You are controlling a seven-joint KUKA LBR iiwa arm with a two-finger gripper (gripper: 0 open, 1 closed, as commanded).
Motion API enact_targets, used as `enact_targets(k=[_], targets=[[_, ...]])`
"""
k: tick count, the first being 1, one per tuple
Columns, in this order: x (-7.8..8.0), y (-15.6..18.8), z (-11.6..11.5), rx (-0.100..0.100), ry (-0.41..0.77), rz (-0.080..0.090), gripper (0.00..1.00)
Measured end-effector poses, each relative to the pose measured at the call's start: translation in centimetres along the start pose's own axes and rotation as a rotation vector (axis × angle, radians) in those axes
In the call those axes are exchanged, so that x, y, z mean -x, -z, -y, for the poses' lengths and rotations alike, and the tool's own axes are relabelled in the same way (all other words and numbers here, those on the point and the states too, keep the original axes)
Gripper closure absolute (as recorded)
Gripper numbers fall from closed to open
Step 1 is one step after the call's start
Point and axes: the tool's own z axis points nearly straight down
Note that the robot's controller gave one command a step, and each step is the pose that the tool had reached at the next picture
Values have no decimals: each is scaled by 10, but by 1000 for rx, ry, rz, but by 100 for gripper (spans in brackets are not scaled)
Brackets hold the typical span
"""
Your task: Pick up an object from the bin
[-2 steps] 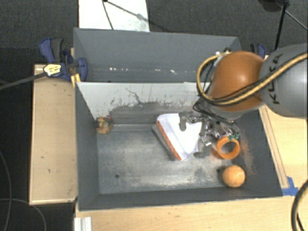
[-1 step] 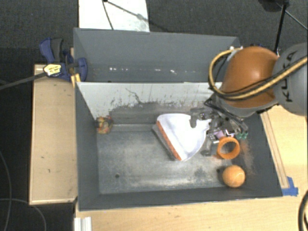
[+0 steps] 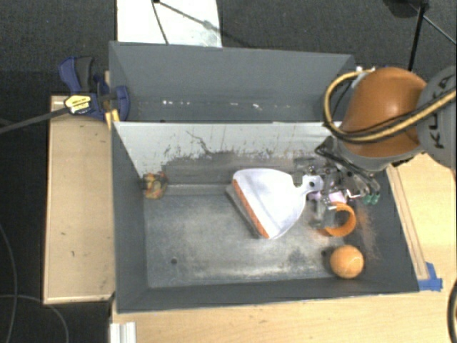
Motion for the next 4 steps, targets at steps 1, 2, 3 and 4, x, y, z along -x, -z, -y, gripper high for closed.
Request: enact_targets(k=[1, 2, 3, 4], targets=[[3, -12, 9, 0, 281, 0, 0], [-17, -35, -4, 2, 191, -3, 0], [-19, -45, -12, 2, 21, -7, 0], [-8, -61, -15, 1, 251, -3, 0]])
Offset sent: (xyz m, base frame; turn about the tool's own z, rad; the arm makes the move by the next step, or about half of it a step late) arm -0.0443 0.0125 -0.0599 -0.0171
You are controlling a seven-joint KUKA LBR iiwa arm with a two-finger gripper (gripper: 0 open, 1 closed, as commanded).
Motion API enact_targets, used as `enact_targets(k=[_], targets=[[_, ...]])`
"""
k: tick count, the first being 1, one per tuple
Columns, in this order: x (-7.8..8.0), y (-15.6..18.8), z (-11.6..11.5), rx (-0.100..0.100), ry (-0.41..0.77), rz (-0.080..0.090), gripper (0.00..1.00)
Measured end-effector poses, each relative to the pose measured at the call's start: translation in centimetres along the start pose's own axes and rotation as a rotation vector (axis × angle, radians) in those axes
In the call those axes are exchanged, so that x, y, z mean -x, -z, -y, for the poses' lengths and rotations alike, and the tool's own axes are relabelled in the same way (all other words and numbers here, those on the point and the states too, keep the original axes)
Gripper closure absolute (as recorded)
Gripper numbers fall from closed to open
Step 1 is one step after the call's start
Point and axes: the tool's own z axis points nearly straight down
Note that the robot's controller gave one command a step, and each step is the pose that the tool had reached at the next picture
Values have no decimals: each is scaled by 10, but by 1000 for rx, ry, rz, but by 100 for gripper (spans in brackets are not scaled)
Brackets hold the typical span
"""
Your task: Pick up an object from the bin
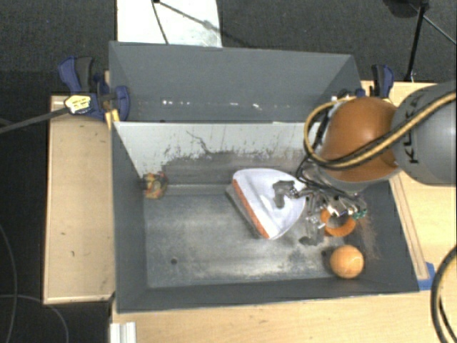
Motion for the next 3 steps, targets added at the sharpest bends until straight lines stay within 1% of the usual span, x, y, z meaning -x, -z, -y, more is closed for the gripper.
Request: enact_targets(k=[1, 2, 3], targets=[[-4, -26, 13, 0, -333, 2, 100], [-4, -26, 13, 0, -334, 2, 100], [-8, 147, 5, -2, -365, 5, 100]])
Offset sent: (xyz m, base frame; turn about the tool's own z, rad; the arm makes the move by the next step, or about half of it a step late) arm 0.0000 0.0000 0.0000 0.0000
